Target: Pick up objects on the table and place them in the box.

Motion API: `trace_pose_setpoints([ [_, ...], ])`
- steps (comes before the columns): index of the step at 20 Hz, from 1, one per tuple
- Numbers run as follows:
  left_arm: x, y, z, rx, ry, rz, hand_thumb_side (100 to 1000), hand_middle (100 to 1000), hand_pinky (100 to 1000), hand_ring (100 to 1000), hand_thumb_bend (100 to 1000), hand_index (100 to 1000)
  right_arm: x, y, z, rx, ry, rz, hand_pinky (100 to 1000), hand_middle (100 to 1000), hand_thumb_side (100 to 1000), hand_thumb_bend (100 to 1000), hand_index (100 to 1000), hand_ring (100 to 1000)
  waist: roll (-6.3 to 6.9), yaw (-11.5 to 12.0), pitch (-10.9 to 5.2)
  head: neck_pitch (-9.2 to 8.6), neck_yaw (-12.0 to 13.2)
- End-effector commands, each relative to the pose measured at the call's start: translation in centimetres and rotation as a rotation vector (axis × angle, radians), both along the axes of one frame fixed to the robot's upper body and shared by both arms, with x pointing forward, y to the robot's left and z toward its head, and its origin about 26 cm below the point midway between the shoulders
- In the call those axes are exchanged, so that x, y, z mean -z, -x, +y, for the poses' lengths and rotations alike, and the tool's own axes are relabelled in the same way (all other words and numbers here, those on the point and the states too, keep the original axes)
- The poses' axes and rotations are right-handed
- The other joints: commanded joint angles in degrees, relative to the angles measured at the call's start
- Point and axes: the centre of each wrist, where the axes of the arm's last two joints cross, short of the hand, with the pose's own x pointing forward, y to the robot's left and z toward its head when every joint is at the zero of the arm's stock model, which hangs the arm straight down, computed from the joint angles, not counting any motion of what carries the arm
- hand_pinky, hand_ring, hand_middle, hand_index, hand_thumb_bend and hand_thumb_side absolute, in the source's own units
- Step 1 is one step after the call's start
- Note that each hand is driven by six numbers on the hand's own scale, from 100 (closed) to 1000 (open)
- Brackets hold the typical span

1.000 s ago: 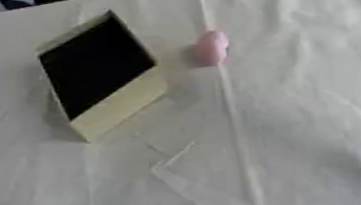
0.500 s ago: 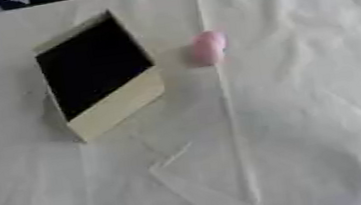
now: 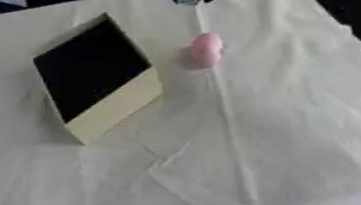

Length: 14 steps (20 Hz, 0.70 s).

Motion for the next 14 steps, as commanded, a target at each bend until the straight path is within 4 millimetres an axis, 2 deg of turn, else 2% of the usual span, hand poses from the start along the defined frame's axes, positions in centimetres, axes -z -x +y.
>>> trace_pose_setpoints([
  [1,-0.8,0.2,0.1,0.01,-0.022,-0.024,731,709,678,656,100,816,-0.3,-1.0,0.3,0.006,0.039,-0.013,873,806,814,100,884,880,0.12,0.19,-1.35,-0.45,-0.32],
  [3,-0.8,0.2,0.1,0.011,-0.021,-0.024,731,709,678,656,100,815,0.4,-1.8,0.1,0.013,0.057,0.012,875,808,804,100,894,880,0.13,0.29,-1.32,-0.42,-0.37],
  [6,-0.8,0.2,0.0,0.012,-0.02,-0.023,730,709,678,656,100,815,1.3,-2.5,-0.2,0.016,0.093,0.071,887,809,630,100,917,888,0.09,0.33,-1.28,-0.34,-0.34],
  [7,-0.8,0.2,0.0,0.012,-0.02,-0.023,730,709,678,656,100,815,1.4,-2.6,-0.3,0.015,0.104,0.092,887,808,617,100,917,888,0.09,0.32,-1.28,-0.33,-0.32],
  [8,-0.8,0.2,0.0,0.013,-0.02,-0.023,729,709,678,656,100,815,1.5,-2.6,-0.5,0.018,0.118,0.112,892,808,511,100,920,892,0.08,0.31,-1.28,-0.36,-0.3],
  [9,-0.8,0.2,0.0,0.013,-0.02,-0.023,729,709,678,656,100,815,1.5,-2.7,-0.6,0.022,0.131,0.13,893,809,504,100,922,892,0.08,0.3,-1.29,-0.39,-0.28],
  [10,-0.8,0.2,0.0,0.013,-0.02,-0.022,728,709,677,656,100,815,1.5,-2.6,-0.8,0.026,0.142,0.146,899,808,430,100,927,894,0.09,0.28,-1.3,-0.39,-0.28],
  [14,-0.8,0.2,0.1,0.012,-0.022,-0.021,724,707,677,655,100,814,0.9,-2.0,-0.9,0.03,0.179,0.162,915,823,287,100,942,893,0.16,0.05,-1.39,-0.36,-0.15],
])
